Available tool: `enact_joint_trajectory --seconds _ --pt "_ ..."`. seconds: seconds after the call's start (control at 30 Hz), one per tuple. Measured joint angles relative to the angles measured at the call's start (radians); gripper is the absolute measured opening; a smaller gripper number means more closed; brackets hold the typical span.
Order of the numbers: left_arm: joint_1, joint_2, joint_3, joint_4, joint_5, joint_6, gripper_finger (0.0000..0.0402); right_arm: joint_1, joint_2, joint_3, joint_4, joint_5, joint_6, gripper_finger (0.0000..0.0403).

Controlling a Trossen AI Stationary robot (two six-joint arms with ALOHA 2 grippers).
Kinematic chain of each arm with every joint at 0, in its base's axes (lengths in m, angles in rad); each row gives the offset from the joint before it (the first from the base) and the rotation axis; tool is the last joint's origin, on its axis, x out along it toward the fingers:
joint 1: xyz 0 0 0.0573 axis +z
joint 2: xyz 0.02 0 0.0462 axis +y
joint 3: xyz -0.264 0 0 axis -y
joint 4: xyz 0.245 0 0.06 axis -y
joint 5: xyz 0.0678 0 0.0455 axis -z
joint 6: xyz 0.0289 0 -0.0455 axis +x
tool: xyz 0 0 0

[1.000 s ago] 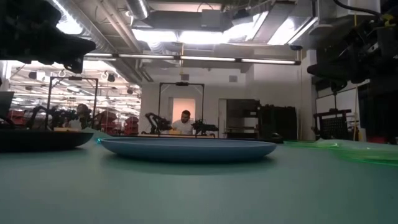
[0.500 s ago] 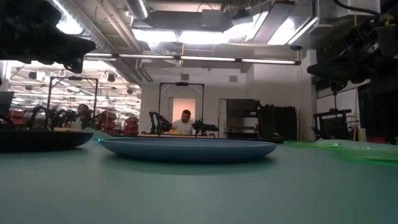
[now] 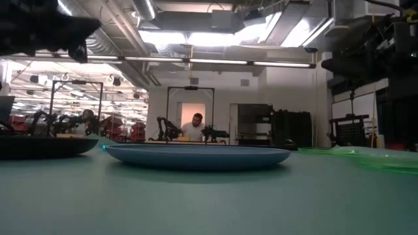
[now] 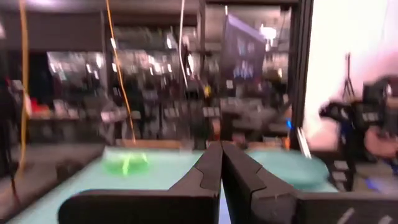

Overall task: Stack plastic plates
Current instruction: Stack the green plate on the light blue plate

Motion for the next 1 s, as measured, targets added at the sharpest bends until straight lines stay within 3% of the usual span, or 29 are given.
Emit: enact_joint_trajectory --seconds 0.1,0.23,0.43,0.7,1.0 --pt "0.001 0.0 0.001 0.103 -0.031 0.022 0.0004 0.0 0.003 0.0 -0.016 0.0 0.026 0.0001" --pt "0.0 0.002 0.001 0.113 -0.033 0.0 0.0004 0.0 0.003 0.0 0.008 0.0 0.031 0.0001" --pt "0.0 0.12 0.001 0.193 -0.081 -0.033 0.0004 0.0 0.002 0.0 0.048 0.0 0.027 0.0001" --pt "0.0 0.435 0.066 0.359 -0.076 -0.079 0.0004 0.0 0.002 0.0 0.085 0.001 0.005 0.0001" --pt "-0.028 0.886 0.316 0.364 -0.073 -0.104 0.0004 0.0 0.003 0.0 0.089 0.001 0.001 0.0001"
